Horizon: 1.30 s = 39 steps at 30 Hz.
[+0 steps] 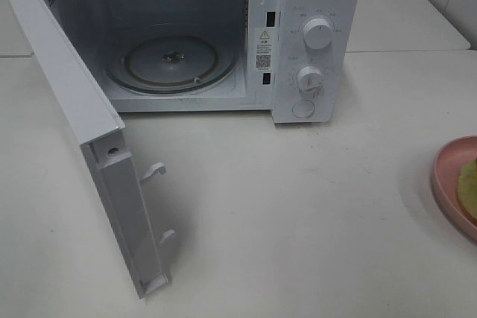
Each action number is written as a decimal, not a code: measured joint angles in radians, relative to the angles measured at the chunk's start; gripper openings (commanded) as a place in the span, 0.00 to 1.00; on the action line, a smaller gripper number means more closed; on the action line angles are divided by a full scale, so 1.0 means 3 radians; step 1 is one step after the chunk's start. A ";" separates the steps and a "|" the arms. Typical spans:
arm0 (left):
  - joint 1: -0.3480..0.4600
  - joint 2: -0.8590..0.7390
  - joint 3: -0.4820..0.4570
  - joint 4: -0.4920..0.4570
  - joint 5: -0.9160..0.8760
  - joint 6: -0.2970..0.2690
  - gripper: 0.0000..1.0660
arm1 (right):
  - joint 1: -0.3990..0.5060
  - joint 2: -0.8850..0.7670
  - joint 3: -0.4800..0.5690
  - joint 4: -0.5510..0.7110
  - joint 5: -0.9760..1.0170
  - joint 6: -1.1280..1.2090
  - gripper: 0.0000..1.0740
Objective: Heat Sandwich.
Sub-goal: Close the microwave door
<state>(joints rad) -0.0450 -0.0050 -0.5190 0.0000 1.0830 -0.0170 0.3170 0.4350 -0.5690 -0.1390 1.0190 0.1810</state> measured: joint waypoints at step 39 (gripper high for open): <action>0.0000 0.0000 0.0000 0.0000 0.0000 0.0000 0.92 | -0.0840 -0.1463 0.0237 0.0283 -0.0057 -0.0423 0.70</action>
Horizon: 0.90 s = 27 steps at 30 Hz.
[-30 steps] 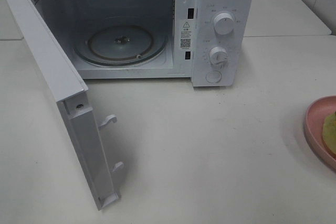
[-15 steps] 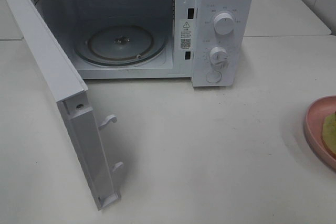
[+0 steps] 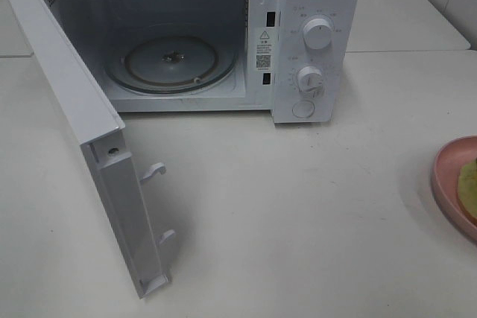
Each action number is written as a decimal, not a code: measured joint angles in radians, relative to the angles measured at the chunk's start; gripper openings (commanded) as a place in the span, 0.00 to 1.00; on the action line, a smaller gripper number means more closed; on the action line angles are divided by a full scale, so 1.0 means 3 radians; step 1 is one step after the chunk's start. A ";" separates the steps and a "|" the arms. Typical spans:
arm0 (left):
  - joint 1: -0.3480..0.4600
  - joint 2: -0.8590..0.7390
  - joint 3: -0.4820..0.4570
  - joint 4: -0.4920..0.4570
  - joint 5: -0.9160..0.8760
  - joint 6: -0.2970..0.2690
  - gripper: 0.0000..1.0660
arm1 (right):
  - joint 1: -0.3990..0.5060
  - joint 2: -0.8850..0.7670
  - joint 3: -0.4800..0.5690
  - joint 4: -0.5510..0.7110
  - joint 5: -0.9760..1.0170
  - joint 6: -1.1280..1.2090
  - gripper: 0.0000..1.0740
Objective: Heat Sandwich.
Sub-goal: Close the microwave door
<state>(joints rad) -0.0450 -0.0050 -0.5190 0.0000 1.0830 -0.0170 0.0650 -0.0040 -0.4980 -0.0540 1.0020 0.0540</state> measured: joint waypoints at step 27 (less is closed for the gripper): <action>0.0000 0.0000 0.0000 0.0000 0.0000 0.0000 0.92 | 0.0000 0.0000 0.0000 0.0000 0.0000 0.0000 0.70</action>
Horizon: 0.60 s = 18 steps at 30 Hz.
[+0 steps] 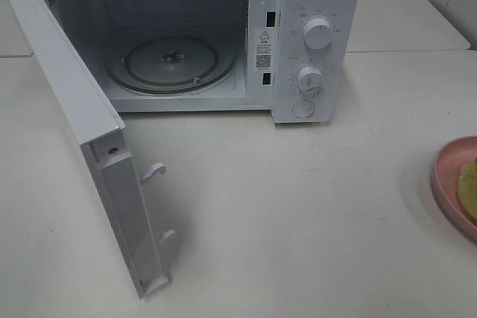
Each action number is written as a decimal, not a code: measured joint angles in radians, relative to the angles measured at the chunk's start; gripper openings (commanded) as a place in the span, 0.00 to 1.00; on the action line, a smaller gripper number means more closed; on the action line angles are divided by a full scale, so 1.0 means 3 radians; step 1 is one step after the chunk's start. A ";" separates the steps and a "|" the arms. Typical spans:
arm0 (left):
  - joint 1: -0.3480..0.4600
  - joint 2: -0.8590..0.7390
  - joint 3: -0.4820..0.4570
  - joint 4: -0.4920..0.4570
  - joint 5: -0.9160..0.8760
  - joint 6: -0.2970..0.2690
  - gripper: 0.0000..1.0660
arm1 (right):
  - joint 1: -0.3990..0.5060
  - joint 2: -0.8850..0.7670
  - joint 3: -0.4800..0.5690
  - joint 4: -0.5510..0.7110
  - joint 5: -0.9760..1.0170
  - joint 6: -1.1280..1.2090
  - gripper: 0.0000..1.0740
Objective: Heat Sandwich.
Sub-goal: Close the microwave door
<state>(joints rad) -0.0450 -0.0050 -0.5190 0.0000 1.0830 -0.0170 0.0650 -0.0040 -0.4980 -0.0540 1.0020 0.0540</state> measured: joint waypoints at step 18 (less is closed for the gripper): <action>0.0000 0.0000 0.0000 0.0000 0.0000 0.0000 0.92 | 0.0000 0.0000 0.0000 0.0000 0.0000 0.0000 0.70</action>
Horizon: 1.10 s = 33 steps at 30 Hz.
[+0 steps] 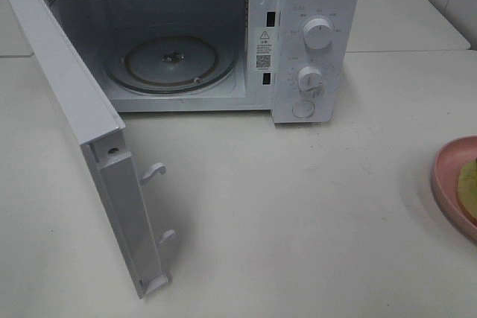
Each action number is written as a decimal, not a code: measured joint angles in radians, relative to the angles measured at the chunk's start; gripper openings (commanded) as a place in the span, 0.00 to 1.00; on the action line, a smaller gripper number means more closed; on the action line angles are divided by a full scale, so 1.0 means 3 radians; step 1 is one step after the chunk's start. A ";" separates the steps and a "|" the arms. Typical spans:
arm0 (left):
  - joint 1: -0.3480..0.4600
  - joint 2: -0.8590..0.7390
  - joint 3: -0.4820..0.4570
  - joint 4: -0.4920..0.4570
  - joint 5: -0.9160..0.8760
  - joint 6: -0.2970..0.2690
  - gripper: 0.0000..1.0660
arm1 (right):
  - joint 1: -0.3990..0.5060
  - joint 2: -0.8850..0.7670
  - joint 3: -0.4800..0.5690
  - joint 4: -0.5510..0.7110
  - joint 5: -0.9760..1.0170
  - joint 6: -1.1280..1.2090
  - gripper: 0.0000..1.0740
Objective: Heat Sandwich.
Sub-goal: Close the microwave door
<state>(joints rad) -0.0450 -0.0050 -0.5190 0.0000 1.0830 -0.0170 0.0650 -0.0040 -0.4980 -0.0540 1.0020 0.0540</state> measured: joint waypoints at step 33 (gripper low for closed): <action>0.0000 0.1783 0.0560 0.0000 -0.2017 0.0000 0.00 | 0.0000 0.0000 0.0000 0.0000 0.0000 -0.0007 0.70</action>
<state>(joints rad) -0.0450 0.5300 -0.3510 0.0000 0.4780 -0.0170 0.0650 -0.0040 -0.4980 -0.0540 1.0020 0.0520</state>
